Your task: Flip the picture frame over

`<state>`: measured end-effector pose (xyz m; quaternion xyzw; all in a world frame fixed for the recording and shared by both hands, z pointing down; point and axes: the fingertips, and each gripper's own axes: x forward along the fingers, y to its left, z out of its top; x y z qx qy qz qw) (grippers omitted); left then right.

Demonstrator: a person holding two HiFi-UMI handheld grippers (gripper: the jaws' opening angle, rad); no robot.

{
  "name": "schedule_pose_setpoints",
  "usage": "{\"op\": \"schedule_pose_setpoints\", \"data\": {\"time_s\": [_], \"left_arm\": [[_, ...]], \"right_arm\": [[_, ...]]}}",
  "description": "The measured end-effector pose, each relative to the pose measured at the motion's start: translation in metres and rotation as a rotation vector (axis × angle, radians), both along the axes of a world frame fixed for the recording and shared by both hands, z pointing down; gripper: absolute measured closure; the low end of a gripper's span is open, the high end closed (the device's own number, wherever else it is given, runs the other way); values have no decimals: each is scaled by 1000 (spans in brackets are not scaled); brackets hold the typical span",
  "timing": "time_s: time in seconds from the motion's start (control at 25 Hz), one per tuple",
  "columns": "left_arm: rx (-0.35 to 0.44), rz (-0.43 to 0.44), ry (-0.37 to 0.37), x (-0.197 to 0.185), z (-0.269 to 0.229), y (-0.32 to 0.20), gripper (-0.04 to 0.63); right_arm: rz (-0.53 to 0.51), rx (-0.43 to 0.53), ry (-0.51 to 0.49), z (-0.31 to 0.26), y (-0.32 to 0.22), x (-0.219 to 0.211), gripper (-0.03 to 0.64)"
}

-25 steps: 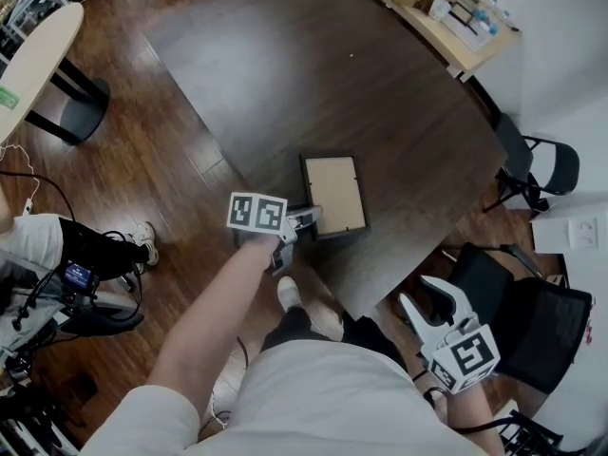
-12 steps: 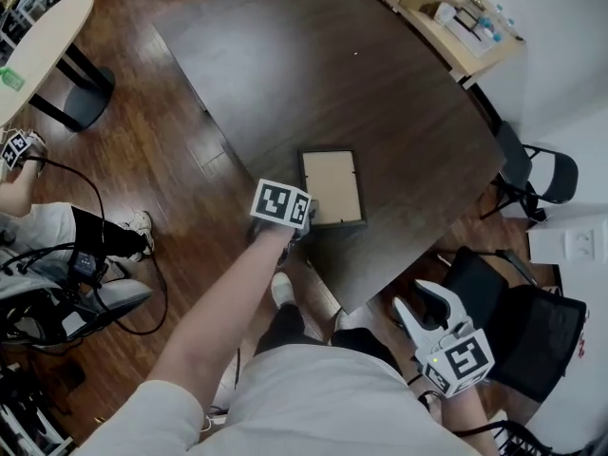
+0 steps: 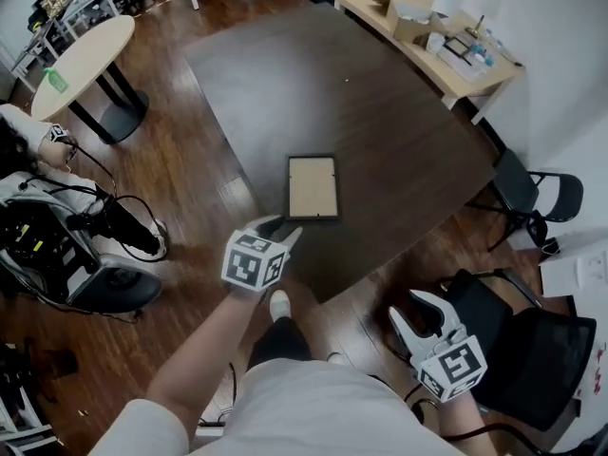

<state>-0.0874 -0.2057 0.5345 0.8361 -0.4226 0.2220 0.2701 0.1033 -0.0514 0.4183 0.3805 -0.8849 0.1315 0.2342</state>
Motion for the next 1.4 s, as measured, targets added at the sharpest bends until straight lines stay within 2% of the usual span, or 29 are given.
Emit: {"op": "schedule_pose_setpoints", "data": {"time_s": [0.12, 0.24, 0.28, 0.32, 0.52, 0.88, 1.04, 1.2, 1.4], "left_arm": [[55, -23, 179, 20, -37, 69, 434], [113, -23, 457, 45, -91, 153, 437], [139, -26, 514, 51, -108, 177, 438], [167, -27, 538, 56, -121, 199, 439], [244, 31, 508, 58, -166, 287, 437], [331, 93, 481, 36, -192, 356, 439], [372, 147, 397, 24, -183, 402, 439], [380, 183, 336, -8, -165, 459, 439], [367, 244, 323, -38, -145, 502, 439]], "right_arm": [[-32, 16, -27, 9, 28, 25, 479], [-90, 13, -66, 11, 61, 38, 482], [-109, 14, -75, 11, 70, 44, 483], [-124, 17, -82, 11, 78, 49, 483], [-161, 40, -121, -1, 122, 47, 485], [-138, 101, -126, -13, 189, 20, 485], [-108, 124, -95, -13, 227, 10, 485], [-79, 130, -87, -8, 281, -23, 485], [-53, 137, -87, -5, 339, -63, 485]]}}
